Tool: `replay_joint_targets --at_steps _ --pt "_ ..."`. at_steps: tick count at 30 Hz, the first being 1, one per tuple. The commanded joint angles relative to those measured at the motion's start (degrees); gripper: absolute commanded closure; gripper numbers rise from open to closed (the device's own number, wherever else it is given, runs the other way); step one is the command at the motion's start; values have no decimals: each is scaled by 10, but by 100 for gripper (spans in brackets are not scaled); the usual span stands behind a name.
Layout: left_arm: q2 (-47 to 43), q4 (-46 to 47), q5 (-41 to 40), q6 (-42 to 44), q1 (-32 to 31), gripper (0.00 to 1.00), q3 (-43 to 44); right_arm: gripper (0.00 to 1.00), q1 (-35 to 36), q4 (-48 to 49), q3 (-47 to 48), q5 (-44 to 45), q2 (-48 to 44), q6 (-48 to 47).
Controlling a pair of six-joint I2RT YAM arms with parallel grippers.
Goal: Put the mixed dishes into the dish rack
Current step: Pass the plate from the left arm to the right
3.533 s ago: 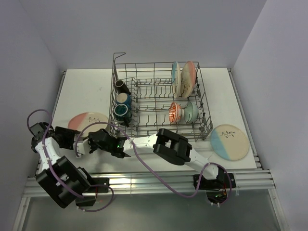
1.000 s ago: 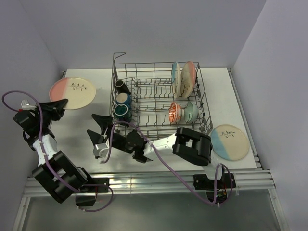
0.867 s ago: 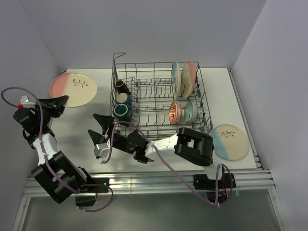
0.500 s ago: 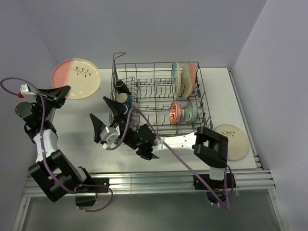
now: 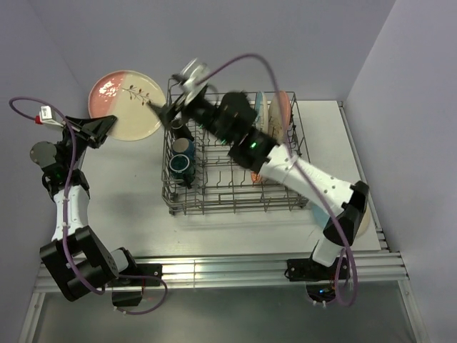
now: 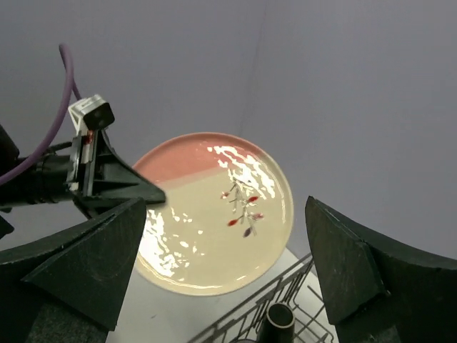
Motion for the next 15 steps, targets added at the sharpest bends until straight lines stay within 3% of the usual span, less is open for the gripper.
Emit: replay_joint_targets --at_steps 1,10,15 --pt "-11 113 -2 -15 -21 100 44 0 -91 -234 69 -238 -14 173" --pt "-4 130 5 11 -96 100 53 0 -268 -278 92 -453 5 380" --pt "3 142 10 25 -150 100 53 0 -323 -196 29 -557 4 470"
